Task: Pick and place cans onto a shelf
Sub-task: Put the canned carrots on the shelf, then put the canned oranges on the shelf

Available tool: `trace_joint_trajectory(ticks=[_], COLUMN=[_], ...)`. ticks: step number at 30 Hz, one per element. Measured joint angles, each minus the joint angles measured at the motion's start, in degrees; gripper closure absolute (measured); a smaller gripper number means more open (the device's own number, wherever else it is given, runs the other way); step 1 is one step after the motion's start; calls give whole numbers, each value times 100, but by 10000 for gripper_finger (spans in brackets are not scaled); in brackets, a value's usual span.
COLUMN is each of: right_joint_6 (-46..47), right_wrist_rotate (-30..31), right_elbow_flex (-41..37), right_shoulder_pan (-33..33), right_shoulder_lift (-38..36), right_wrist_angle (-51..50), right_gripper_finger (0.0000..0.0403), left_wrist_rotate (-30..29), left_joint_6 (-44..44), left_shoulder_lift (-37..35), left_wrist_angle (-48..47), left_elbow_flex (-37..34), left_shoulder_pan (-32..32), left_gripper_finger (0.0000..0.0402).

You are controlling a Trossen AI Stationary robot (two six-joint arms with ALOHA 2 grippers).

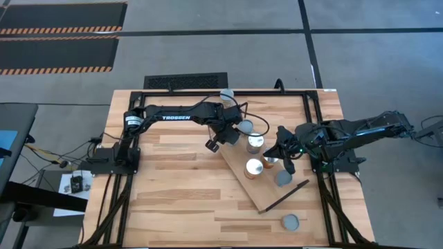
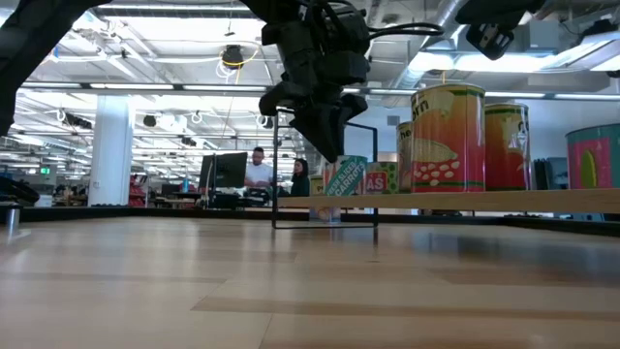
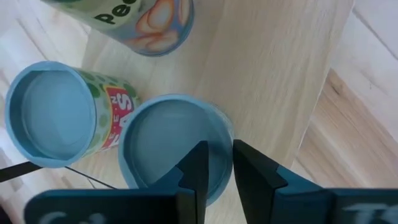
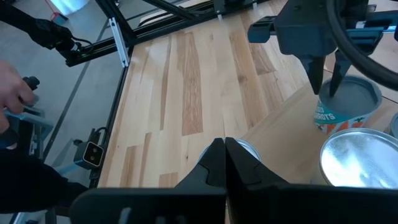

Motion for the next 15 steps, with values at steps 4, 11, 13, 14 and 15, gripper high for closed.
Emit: trace_joint_trajectory(ticks=[4, 11, 13, 14, 15], right_joint_6=[1, 1, 1, 1, 0], right_wrist_rotate=[-2, -2, -2, -2, -2], right_elbow_flex=[0, -2, -2, -2, -2], right_shoulder_pan=[0, 0, 0, 0, 0], right_shoulder_lift=[0, 0, 0, 0, 0], right_wrist_angle=[-2, -2, -2, -2, -2], right_gripper_finger=[396, 396, 396, 396, 396], left_wrist_rotate=[2, -91, -97, -118, -135], left_joint_6=[-21, -170, -177, -187, -211], left_shoulder_lift=[0, 0, 0, 0, 0], left_wrist_angle=[165, 450, 435, 423, 417], left_elbow_flex=[-4, -4, -4, -4, -4], left_shoulder_pan=[-4, -6, -6, -6, -6], left_gripper_finger=[339, 339, 339, 339, 339])
